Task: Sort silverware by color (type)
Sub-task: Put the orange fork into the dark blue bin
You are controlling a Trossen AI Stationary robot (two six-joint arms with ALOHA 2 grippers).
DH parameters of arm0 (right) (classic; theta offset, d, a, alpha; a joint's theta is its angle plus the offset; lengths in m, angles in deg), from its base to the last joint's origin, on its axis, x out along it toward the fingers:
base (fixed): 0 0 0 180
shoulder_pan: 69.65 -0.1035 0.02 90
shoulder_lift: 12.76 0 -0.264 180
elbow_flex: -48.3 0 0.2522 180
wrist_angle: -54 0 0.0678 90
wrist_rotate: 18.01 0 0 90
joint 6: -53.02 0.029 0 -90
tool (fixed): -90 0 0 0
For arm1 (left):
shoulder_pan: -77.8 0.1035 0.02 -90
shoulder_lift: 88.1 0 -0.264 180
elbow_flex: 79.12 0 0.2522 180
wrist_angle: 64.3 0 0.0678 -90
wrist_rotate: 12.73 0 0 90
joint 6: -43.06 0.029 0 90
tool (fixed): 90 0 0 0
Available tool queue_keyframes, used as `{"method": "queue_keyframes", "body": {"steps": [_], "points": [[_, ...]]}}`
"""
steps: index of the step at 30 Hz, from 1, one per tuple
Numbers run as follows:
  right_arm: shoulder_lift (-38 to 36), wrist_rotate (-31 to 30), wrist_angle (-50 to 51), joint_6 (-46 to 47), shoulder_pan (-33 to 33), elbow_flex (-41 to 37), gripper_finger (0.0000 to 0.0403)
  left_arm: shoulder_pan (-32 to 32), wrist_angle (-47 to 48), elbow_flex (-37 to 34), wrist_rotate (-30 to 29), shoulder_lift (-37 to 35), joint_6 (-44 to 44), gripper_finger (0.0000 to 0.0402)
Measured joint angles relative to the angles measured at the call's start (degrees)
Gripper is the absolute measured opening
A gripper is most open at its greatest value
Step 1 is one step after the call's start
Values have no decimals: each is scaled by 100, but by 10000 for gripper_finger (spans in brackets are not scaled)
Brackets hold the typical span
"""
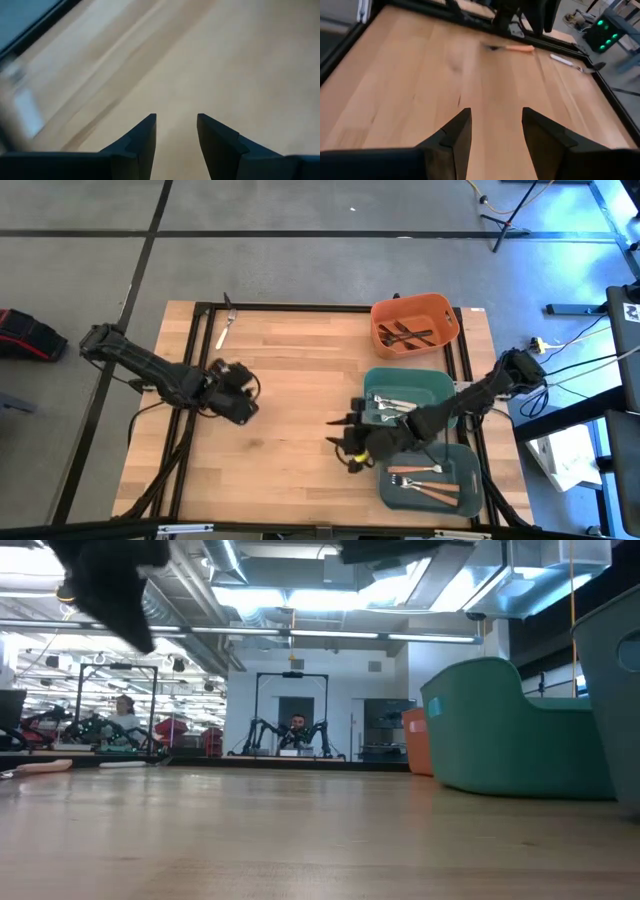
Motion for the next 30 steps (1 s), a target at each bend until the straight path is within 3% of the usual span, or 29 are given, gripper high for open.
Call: {"method": "queue_keyframes", "body": {"steps": [4, 7, 16, 30], "points": [[86, 461, -338, -217, 331, -2, 161, 358, 1104, -187, 269, 0, -1116, 137], [163, 666, -450, -366, 542, -2, 161, 638, 1193, -518, 598, 7, -1390, 137], [233, 772, -377, -433, 981, -2, 161, 1565, 872, -1290, 1776, 243, -1469, 137], [233, 780, -366, -513, 991, -2, 161, 2758, 937, -1276, 1977, 1211, -749, 137]]}}
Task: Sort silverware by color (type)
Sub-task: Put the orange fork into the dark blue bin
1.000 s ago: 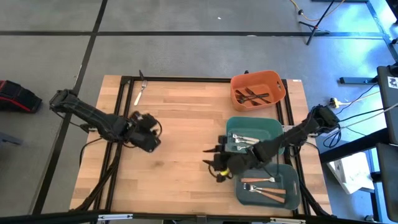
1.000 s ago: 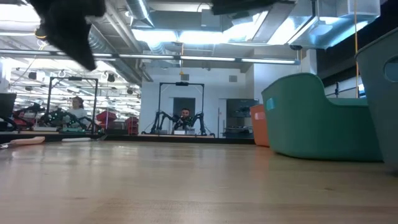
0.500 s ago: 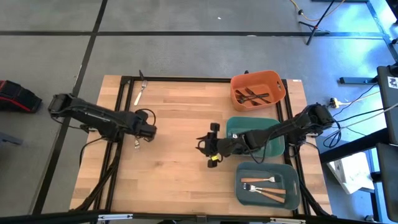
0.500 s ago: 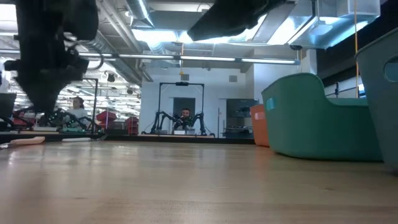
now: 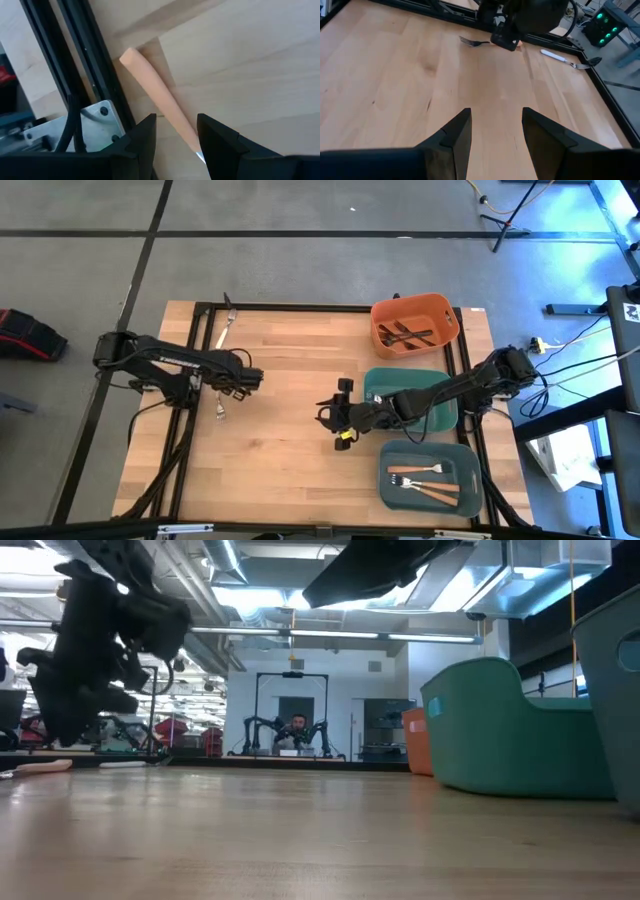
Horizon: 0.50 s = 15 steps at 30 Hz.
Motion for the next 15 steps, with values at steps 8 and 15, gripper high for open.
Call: {"method": "queue_keyframes", "body": {"steps": [8, 15], "points": [[0, -1, 3, 10, 0, 0, 161, 420, -16, 0, 86, 857, 416, 137], [0, 1, 1, -17, 0, 0, 161, 554, -552, 16, 359, 1496, 855, 137]]}}
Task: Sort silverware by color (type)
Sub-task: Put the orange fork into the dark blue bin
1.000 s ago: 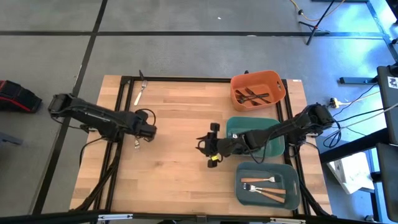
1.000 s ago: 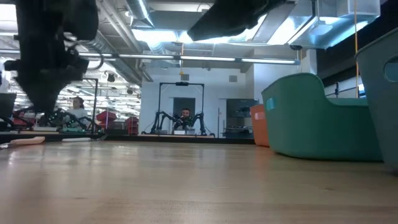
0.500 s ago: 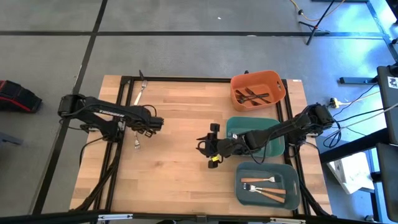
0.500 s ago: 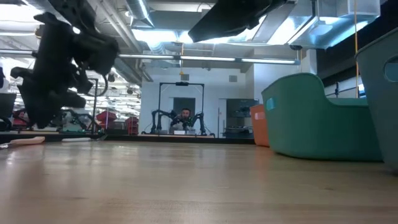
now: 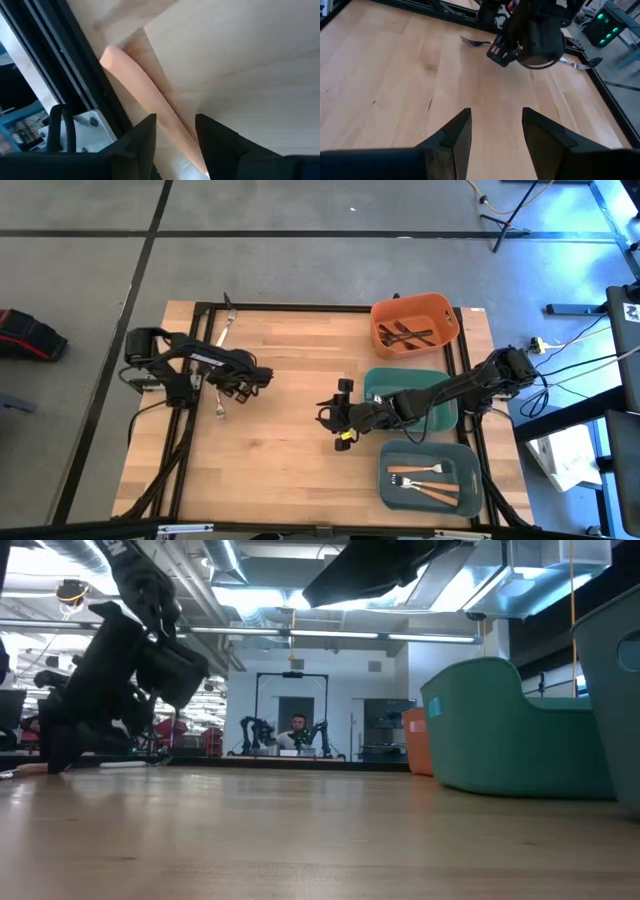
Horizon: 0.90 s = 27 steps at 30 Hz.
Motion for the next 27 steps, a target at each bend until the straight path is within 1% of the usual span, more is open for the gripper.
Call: {"method": "queue_keyframes", "body": {"steps": [3, 7, 12, 15, 20, 23, 25, 27], "points": [[0, -1, 2, -10, 0, 0, 161, 1, -73, 11, 35, 149, 132, 137], [0, -1, 2, -10, 0, 0, 161, 1, -94, 2, 45, 152, 180, 137], [0, -2, 3, -12, 0, 0, 161, -122, -118, -5, 51, -35, 365, 137], [0, -1, 18, -12, 0, 4, 161, -279, -97, 109, 215, -219, 386, 137], [0, -2, 8, -14, 0, 4, 161, -430, 569, 320, 184, -562, 68, 137], [0, -1, 0, -14, 0, 4, 161, -396, 1098, 382, 161, -637, -128, 137], [0, -2, -15, -14, 0, 4, 161, -301, 1332, 360, 145, -637, -131, 137], [0, -2, -24, -14, 0, 4, 161, -201, 1292, 346, 227, -587, 87, 137]]}}
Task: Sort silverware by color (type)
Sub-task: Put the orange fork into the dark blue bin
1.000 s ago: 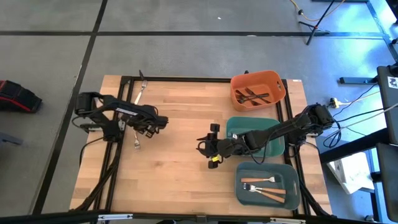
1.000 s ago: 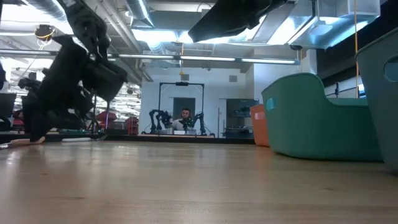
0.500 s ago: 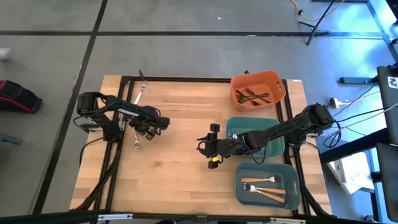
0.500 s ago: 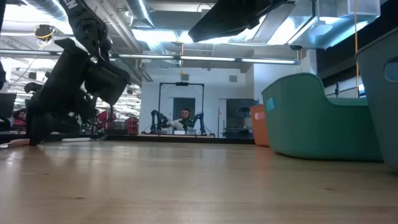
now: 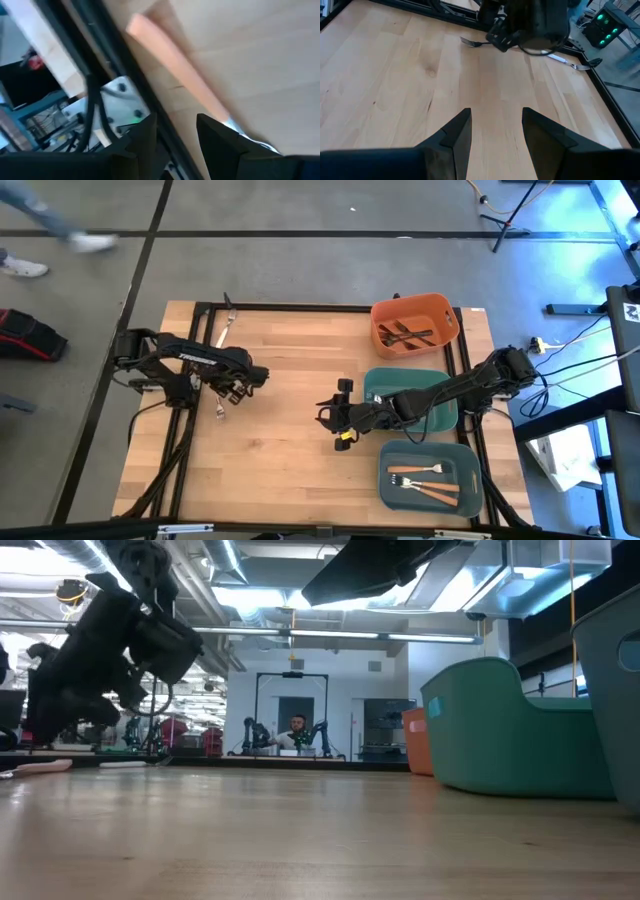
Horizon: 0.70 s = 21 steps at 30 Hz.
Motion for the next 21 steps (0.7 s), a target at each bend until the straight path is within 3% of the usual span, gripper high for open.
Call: {"method": "queue_keyframes", "body": {"steps": [11, 21], "points": [[0, 1, -18, 0, 0, 0, 161, 380, -60, 0, 13, 867, 927, 137], [0, 2, -1, 0, 0, 0, 161, 356, -612, 4, -588, 1143, 1416, 137]]}}
